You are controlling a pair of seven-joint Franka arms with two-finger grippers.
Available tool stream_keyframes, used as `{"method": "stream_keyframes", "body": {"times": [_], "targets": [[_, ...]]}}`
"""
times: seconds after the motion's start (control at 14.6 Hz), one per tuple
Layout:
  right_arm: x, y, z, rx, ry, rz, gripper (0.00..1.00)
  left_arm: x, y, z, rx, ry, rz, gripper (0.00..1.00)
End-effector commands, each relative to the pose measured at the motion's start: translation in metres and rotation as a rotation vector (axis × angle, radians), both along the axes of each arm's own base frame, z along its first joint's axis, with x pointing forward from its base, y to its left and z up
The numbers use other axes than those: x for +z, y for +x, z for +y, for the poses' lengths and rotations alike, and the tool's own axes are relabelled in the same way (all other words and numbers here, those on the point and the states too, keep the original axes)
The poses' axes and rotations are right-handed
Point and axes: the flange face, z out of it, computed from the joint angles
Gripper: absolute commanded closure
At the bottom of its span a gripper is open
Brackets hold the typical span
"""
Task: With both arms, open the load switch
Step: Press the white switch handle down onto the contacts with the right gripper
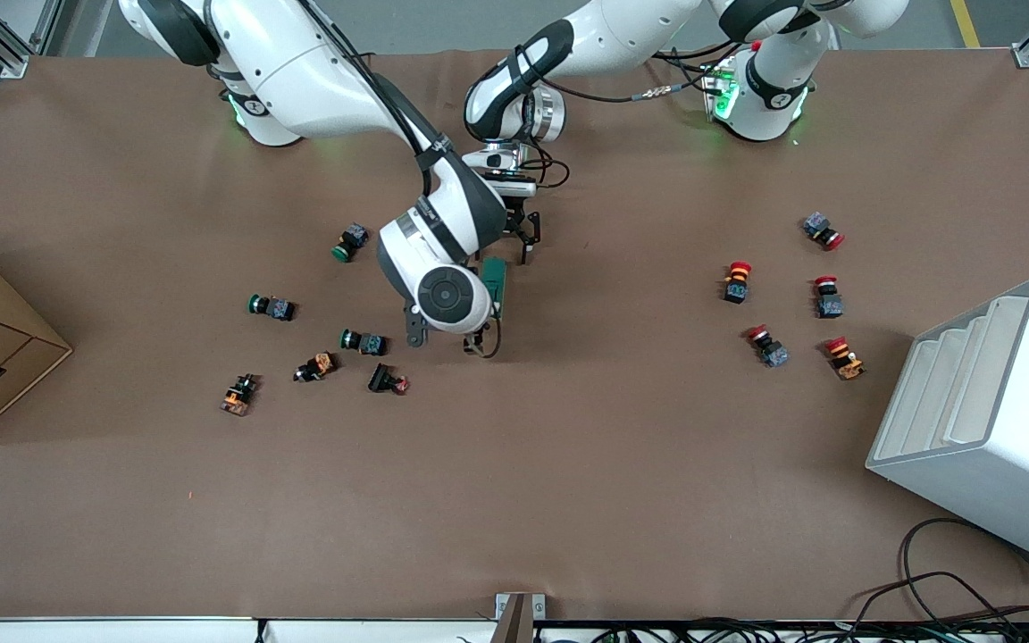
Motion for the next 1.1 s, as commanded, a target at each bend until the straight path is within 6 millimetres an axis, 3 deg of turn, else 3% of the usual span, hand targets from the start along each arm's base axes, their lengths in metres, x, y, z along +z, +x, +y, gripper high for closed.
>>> {"method": "stream_keyframes", "body": {"times": [0.0,1.03], "targets": [[0.002,-0.006,0.013,0.024,0.039,0.025,0.0,-0.02,-0.014,0.004,0.004,-0.015,0.038,0.0],[0.003,-0.033,0.02,0.11,0.016,0.147,0.0,-0.019,-0.015,0.003,0.019,-0.04,0.042,0.0]]}}
